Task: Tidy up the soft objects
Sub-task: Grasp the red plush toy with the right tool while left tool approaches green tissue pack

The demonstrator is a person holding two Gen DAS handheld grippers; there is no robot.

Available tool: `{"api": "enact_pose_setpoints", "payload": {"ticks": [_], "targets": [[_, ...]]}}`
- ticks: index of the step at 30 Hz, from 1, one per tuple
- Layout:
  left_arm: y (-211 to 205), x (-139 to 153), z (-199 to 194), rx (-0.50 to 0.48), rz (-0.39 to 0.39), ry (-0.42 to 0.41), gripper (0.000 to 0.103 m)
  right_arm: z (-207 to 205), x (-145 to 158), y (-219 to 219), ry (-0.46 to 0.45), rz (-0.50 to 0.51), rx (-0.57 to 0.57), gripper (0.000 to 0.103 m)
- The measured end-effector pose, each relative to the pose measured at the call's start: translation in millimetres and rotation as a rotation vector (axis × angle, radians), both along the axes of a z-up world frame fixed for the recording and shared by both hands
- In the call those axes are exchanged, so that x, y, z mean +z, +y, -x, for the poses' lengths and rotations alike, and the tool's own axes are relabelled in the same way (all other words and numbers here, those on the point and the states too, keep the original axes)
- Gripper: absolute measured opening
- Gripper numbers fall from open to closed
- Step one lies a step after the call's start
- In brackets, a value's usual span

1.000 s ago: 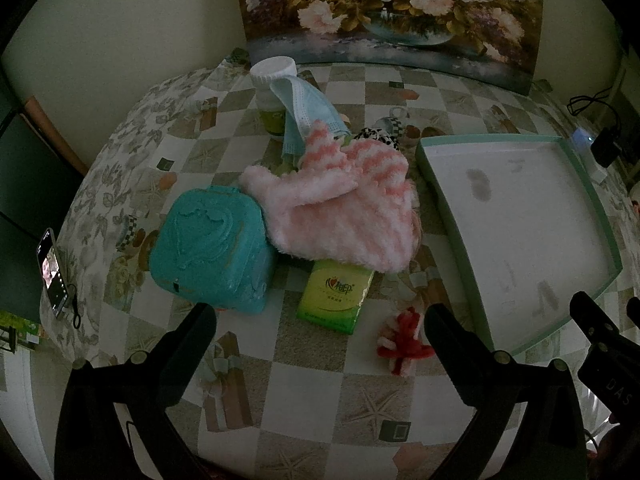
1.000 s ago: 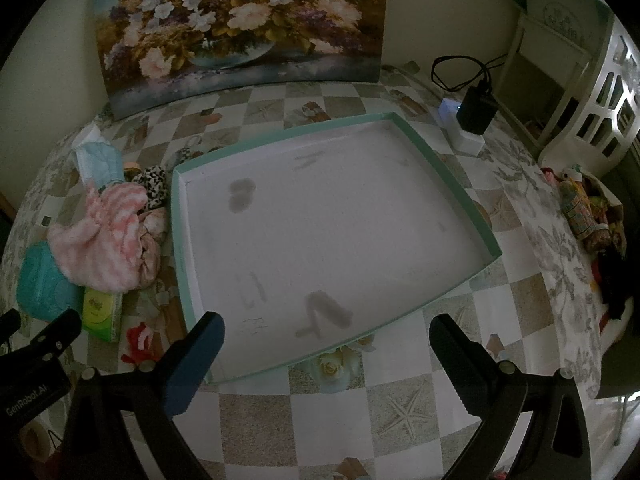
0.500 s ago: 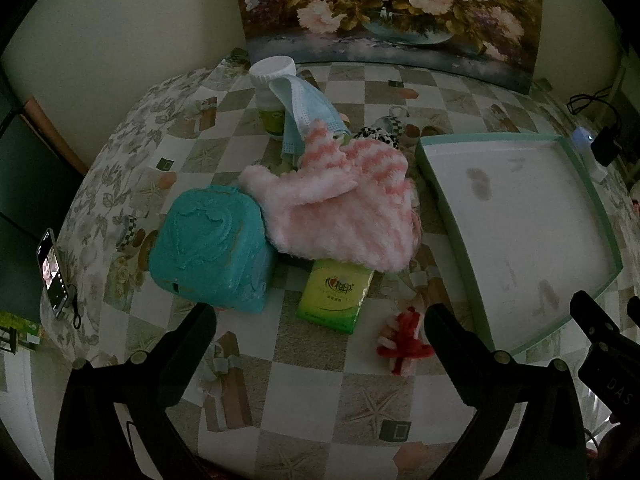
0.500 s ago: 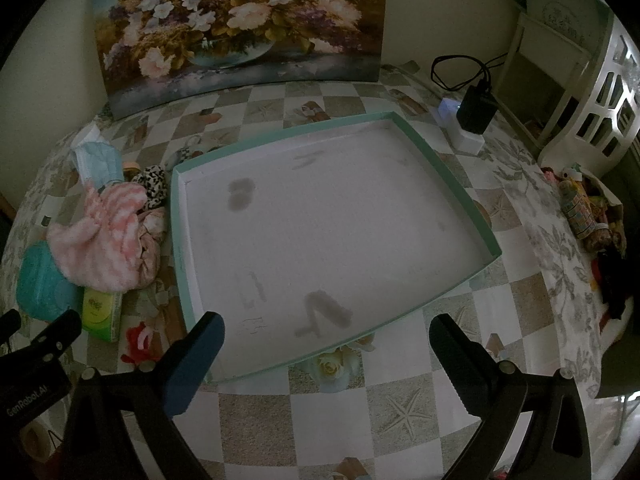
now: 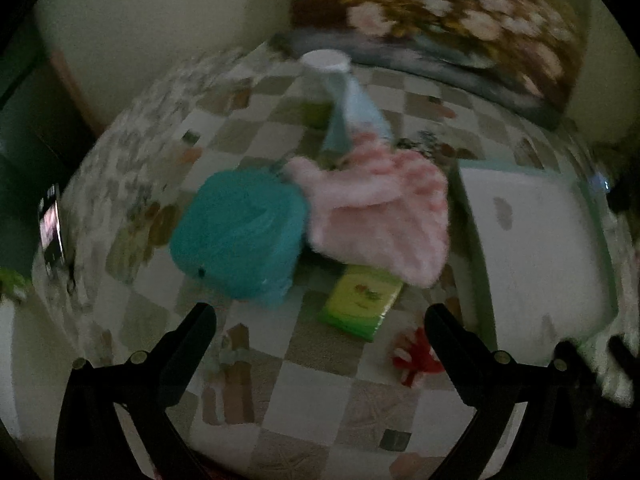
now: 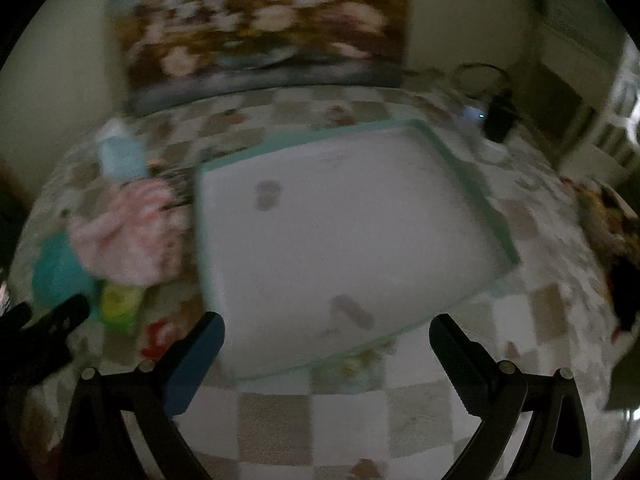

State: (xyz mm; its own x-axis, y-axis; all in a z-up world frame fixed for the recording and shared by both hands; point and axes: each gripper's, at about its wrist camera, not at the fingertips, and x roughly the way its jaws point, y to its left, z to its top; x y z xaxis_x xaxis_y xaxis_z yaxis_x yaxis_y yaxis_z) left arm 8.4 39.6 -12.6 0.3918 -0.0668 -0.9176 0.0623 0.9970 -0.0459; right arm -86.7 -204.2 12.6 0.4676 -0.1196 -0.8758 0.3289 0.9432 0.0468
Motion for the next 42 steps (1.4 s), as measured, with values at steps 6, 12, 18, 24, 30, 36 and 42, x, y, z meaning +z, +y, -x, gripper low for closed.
{"api": "enact_pose_setpoints", "payload": {"ticks": [6, 12, 18, 24, 30, 36, 42], "targets": [[-2.9, -10.9, -10.1, 0.08, 0.035, 0.199, 0.103, -15.3, -11.2, 36.9, 0.019, -0.097, 0.189, 0.103], [7.1, -23.9, -17.8, 0.116, 0.079, 0.118, 0.103, -26.6, -23.6, 72.0, 0.06, -0.112, 0.339, 0.098], [21.2, -36.7, -21.2, 0.168, 0.117, 0.151, 0.103, -35.6, -33.0, 86.3, 0.101, -0.136, 0.42, 0.08], [29.1, -42.9, -22.9, 0.202, 0.121, 0.159, 0.103, -50.1, -51.7, 98.2, 0.153, -0.132, 0.459, 0.072], [34.6, -48.8, -26.4, 0.206, 0.144, 0.176, 0.103, -61.2, -68.7, 115.0, 0.207, -0.104, 0.485, 0.066], [42.1, -53.5, -27.7, 0.205, 0.18, 0.21, 0.103, -75.1, -85.9, 121.8, 0.252, -0.116, 0.472, 0.051], [47.1, -51.1, -28.5, 0.208, 0.18, 0.221, 0.103, -79.3, -88.3, 128.6, 0.235, -0.095, 0.463, 0.034]]}}
